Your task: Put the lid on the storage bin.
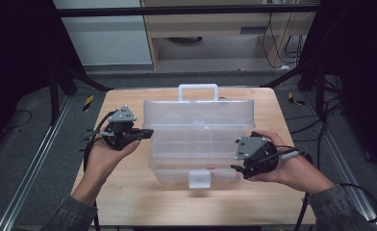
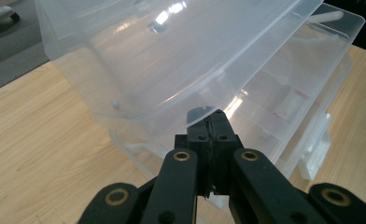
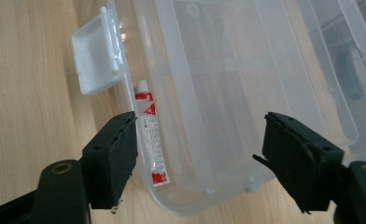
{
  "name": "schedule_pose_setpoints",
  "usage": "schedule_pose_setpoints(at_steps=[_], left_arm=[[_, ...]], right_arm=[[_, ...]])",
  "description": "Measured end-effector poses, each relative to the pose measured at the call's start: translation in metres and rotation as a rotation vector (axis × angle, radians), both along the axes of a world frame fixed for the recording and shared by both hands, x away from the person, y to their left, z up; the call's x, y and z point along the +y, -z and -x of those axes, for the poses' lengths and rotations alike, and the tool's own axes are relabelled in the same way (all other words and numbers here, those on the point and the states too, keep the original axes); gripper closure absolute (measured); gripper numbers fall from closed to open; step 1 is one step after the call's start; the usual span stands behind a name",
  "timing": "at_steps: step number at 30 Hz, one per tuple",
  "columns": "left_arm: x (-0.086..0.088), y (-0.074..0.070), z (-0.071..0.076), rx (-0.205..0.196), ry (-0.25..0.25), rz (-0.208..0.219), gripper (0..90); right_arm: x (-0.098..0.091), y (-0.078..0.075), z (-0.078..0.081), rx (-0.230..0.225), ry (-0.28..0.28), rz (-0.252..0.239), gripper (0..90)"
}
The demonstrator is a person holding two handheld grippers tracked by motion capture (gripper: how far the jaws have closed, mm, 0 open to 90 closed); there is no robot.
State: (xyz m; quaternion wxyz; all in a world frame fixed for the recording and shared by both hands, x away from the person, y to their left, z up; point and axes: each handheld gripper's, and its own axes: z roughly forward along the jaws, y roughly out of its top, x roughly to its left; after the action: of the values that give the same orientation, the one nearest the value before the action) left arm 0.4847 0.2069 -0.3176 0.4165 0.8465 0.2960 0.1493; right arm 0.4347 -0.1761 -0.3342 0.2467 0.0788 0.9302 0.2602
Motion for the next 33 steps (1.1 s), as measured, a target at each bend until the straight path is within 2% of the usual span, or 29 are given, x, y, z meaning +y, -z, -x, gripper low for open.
schedule_pose_setpoints(at_steps=[2,6,11,16,28,33], left_arm=[[0.0,0.003,0.003,-0.007,0.001,-0.005,89.5],[-0.002,0.01,0.009,-0.003,0.01,-0.009,89.6],[-0.004,0.017,0.013,-0.004,0.018,-0.012,89.6],[-0.006,0.025,0.017,0.001,0.023,-0.017,89.5],[-0.002,0.041,0.026,0.026,0.028,-0.008,89.5],[0.003,0.045,0.028,0.036,0.019,0.016,89.6]], right_arm=[[-0.006,0.0,0.004,-0.012,0.018,-0.007,23.6],[-0.019,0.002,0.008,-0.007,0.066,-0.019,21.0],[-0.03,0.006,0.01,0.005,0.093,-0.027,22.1],[-0.04,0.013,0.013,0.008,0.131,-0.029,19.6],[-0.058,0.025,0.007,0.007,0.209,-0.029,17.5],[-0.063,0.027,0.003,0.006,0.237,-0.035,17.9]])
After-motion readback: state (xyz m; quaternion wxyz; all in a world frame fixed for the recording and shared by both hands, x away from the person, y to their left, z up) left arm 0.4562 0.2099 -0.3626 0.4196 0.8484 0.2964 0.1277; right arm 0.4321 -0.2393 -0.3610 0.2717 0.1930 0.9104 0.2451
